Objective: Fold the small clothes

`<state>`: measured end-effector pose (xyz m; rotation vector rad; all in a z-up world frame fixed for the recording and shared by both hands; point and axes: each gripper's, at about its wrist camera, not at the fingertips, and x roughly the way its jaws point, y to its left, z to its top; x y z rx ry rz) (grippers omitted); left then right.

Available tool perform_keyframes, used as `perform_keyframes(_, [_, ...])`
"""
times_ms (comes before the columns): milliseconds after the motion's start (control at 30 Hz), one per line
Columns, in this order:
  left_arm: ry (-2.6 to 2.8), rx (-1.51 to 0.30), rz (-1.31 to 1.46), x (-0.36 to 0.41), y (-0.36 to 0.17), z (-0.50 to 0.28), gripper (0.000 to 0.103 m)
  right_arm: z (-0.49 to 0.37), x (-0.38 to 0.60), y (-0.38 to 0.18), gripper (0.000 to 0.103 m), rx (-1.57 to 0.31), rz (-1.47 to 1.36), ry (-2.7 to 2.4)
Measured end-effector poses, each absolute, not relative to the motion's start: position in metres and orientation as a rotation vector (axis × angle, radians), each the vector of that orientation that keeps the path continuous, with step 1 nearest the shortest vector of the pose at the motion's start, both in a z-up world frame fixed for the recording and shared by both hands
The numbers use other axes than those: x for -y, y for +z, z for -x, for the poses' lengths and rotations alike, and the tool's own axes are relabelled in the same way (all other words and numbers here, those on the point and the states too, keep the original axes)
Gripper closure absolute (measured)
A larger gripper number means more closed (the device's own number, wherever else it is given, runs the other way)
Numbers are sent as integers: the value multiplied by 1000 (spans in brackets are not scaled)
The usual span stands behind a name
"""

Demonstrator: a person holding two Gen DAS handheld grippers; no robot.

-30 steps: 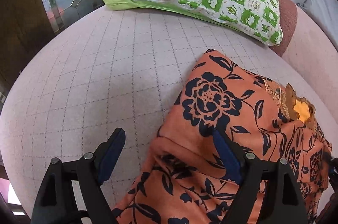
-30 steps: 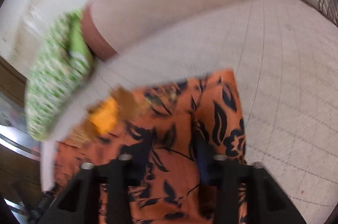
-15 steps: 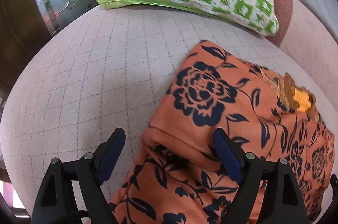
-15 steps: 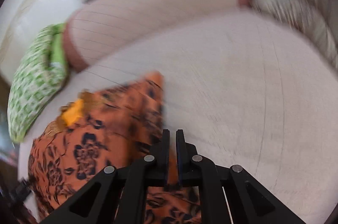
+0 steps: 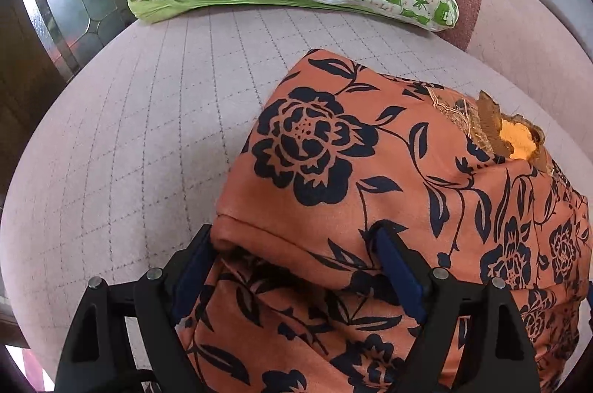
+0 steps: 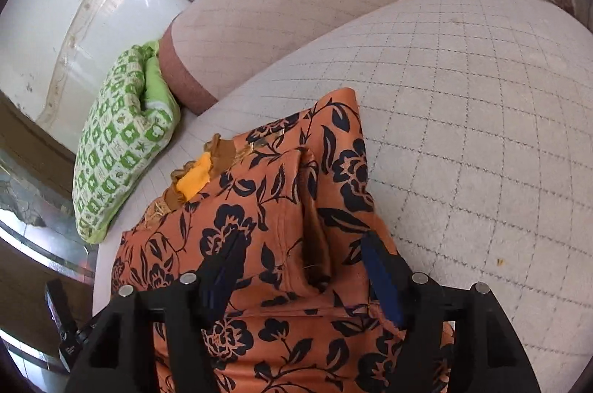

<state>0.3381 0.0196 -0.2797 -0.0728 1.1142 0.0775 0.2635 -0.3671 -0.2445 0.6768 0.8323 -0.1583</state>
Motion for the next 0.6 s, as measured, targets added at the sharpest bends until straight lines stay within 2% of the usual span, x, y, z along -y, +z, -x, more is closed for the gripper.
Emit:
perform_keyframes(133, [86, -1108, 54, -17, -279, -337, 17, -270, 356, -253, 35, -837, -652, -109])
perform_keyframes(167, [86, -1109, 56, -16, -279, -338, 17, -273, 350, -257, 39, -862, -627, -106])
perform_keyframes(267, [82, -1112, 63, -16, -279, -337, 17, -277, 342, -268, 88, -933, -526, -182])
perform_keyframes(300, [81, -1113, 66, -17, -278, -337, 17, -276, 342, -268, 92, -930, -520, -191])
perform_keyframes(600, [113, -975, 147, -45, -249, -329, 17, -231, 314, -201, 95, -776, -384, -207])
